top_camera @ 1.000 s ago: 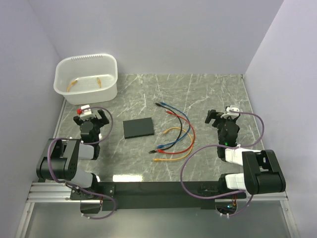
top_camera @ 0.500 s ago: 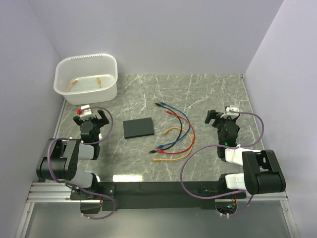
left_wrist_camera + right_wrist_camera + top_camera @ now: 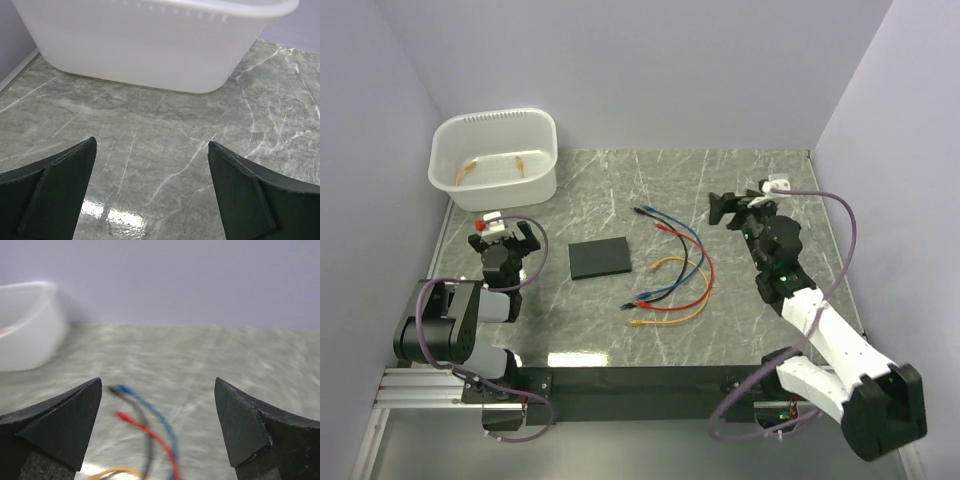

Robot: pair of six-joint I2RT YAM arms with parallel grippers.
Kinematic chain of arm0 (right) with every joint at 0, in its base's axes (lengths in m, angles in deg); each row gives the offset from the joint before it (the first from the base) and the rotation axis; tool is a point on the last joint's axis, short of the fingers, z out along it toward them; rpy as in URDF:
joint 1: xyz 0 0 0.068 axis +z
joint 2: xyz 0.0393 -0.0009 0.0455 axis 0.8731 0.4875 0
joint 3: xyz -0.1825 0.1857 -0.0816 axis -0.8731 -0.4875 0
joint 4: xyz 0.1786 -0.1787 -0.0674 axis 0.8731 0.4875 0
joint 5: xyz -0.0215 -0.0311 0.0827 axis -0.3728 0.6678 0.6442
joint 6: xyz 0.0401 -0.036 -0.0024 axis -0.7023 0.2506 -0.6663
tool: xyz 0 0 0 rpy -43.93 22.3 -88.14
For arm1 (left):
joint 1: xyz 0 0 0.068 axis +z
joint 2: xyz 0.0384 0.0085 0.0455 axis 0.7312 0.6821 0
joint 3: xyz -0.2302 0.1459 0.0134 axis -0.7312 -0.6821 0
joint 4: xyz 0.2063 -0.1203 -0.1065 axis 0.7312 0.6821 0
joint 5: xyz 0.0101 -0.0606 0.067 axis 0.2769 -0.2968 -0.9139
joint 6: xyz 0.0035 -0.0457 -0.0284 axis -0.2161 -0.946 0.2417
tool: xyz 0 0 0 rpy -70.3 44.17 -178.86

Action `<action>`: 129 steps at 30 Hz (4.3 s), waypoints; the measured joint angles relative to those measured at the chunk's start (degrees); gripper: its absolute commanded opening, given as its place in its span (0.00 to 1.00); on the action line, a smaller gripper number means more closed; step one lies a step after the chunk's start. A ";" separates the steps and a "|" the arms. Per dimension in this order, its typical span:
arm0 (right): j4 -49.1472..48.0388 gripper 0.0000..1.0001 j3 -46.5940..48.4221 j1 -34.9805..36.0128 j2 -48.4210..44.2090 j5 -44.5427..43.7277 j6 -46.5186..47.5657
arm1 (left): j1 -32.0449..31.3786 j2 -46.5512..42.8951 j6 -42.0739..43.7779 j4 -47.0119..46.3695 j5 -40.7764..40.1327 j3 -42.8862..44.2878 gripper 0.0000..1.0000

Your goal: Insert the plug into the switch port

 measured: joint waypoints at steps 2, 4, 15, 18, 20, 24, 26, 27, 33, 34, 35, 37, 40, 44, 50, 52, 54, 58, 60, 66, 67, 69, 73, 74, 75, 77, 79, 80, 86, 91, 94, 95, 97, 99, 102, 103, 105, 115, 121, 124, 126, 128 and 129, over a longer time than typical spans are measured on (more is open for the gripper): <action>5.33 1.00 3.74 5.75 -3.17 1.79 0.31 | 0.00 0.00 0.00 0.00 0.00 0.00 0.99; 11.21 1.00 6.45 11.23 -6.12 5.95 0.28 | 0.02 0.00 0.00 0.00 0.02 0.02 0.99; 20.00 1.00 1.53 14.49 -12.98 11.41 -14.93 | 0.02 0.00 0.00 -0.02 0.02 0.00 0.99; 24.98 1.00 5.20 16.13 -6.03 8.68 -14.62 | 0.02 0.00 0.00 0.02 0.04 0.00 0.99; 27.91 0.97 6.05 17.03 -3.34 6.62 -14.69 | -0.11 0.00 0.11 -0.17 -0.46 0.00 0.99; 31.39 0.95 7.72 20.00 1.97 3.02 -15.43 | -4.11 -4.26 1.57 11.15 -6.71 4.02 0.99; 32.52 0.96 8.46 23.47 4.85 0.96 -15.34 | -6.71 -6.45 2.43 17.42 -9.49 9.16 0.99; 32.96 0.96 8.81 25.66 6.05 -0.28 -15.10 | -8.13 -8.00 2.60 20.02 -10.54 11.52 0.99; 34.18 0.91 10.54 34.01 11.02 -3.54 -13.77 | -11.34 -19.96 -11.19 33.62 -12.81 16.44 0.99; 34.29 0.90 10.54 34.69 11.34 -3.72 -13.49 | -10.75 -20.79 -15.08 36.63 -12.55 17.00 0.99; 34.47 0.87 10.54 35.45 11.65 -3.87 -13.22 | -10.14 -20.98 -17.86 38.71 -11.50 17.42 0.99; 34.45 0.84 10.54 36.65 12.26 -4.22 -12.83 | -9.66 -20.70 -21.84 42.56 -8.79 17.94 0.99; 34.27 0.71 10.54 37.81 14.38 -4.09 -12.63 | -11.67 -20.90 -24.55 47.06 -6.27 17.97 0.99; 34.18 0.58 10.54 38.75 19.45 -3.76 -12.85 | -14.29 -24.72 -26.03 51.12 -2.93 17.79 0.98; 34.60 0.53 10.54 39.65 25.94 -3.72 -13.40 | -14.53 -34.91 -26.60 52.89 0.09 15.41 0.97; 34.56 0.53 10.56 39.76 27.06 -3.65 -13.51 | -14.62 -37.27 -26.62 53.53 0.70 14.56 0.97; 34.53 0.52 10.58 39.82 27.93 -3.54 -13.53 | -14.64 -38.56 -26.60 54.31 0.96 13.92 0.96; 34.27 0.52 10.58 39.87 29.42 -3.34 -13.57 | -14.69 -39.15 -26.60 55.47 1.42 13.05 0.96; 34.07 0.51 10.58 39.87 30.36 -3.19 -13.64 | -14.69 -39.12 -26.62 55.58 1.77 12.66 0.96; 33.62 0.49 10.58 40.11 32.11 -3.02 -14.25 | -14.69 -39.12 -26.99 55.54 2.82 12.20 0.95; 33.51 0.49 10.58 40.13 32.11 -3.04 -14.34 | -14.69 -39.12 -26.99 55.56 2.86 12.20 0.95; 33.20 0.49 10.58 40.13 32.24 -3.02 -14.47 | -14.69 -39.12 -26.99 55.56 2.91 12.20 0.95; 32.76 0.51 10.56 40.17 32.48 -2.49 -14.60 | -14.69 -39.19 -26.99 55.56 2.97 12.20 0.95; 32.57 0.51 10.49 40.24 32.48 -2.21 -14.60 | -14.69 -39.26 -26.99 55.56 2.97 12.20 0.95; 32.37 0.51 10.38 40.33 32.46 -1.97 -14.60 | -14.69 -39.30 -26.99 55.56 2.97 12.20 0.95; 32.02 0.52 10.03 40.46 32.41 -1.44 -14.60 | -14.69 -39.52 -26.99 55.56 2.97 12.20 0.95; 31.95 0.53 9.57 40.59 32.41 -0.90 -14.62 | -14.69 -39.63 -27.02 55.52 2.97 12.20 0.95; 32.02 0.53 9.49 40.61 32.41 -0.55 -14.62 | -14.69 -39.63 -27.02 55.49 2.99 12.20 0.95; 31.91 0.50 9.31 41.11 32.52 0.42 -14.84 | -14.69 -39.60 -27.04 55.39 3.41 12.20 0.95; 31.93 0.40 9.31 41.35 32.87 -0.07 -15.04 | -14.69 -39.58 -27.10 55.28 3.61 12.20 0.95; 31.91 0.31 9.33 41.35 32.98 -0.22 -15.02 | -14.69 -39.39 -27.21 54.58 4.00 12.17 0.94; 31.89 0.30 9.33 41.35 33.00 -0.22 -15.04 | -14.69 -39.34 -27.21 54.29 4.22 12.17 0.94; 31.89 0.27 9.38 41.38 33.00 -0.20 -14.93 | -14.69 -39.19 -27.17 53.86 4.79 12.15 0.94; 31.87 0.23 9.44 41.38 33.00 -0.17 -14.80 | -14.69 -39.04 -27.08 52.92 5.84 11.89 0.94; 31.89 0.20 9.99 41.35 33.03 -0.22 -14.40 | -14.69 -38.69 -26.93 50.88 8.07 10.99 0.93; 31.80 0.20 10.12 41.35 33.03 -0.22 -14.25 | -14.69 -38.42 -26.95 50.14 8.76 10.64 0.94; 31.15 0.18 10.16 41.38 33.03 -0.26 -13.81 | -14.69 -37.97 -27.02 48.83 9.53 9.99 0.99; 28.04 0.13 7.13 41.38 24.83 -1.79 -12.41 | -14.75 -35.39 -28.50 42.16 7.85 5.77 0.99; 27.63 0.10 5.92 41.35 18.03 -1.51 -11.98 | -14.75 -27.61 -27.06 41.53 8.41 8.44 0.99; 27.67 0.08 5.97 41.35 16.00 2.27 -11.34 | -14.73 -23.82 -26.34 41.07 9.49 10.69 0.99; 27.93 0.06 6.19 41.38 15.93 6.82 -10.62 | -14.73 -21.09 -25.81 40.63 10.56 12.81 0.99; 28.50 0.06 6.38 41.81 16.79 10.67 -10.23 | -14.73 -18.21 -25.42 40.09 11.78 15.13 0.99; 28.74 0.06 6.38 42.25 17.25 11.74 -10.10 | -14.73 -16.90 -25.27 39.80 12.33 16.06 0.99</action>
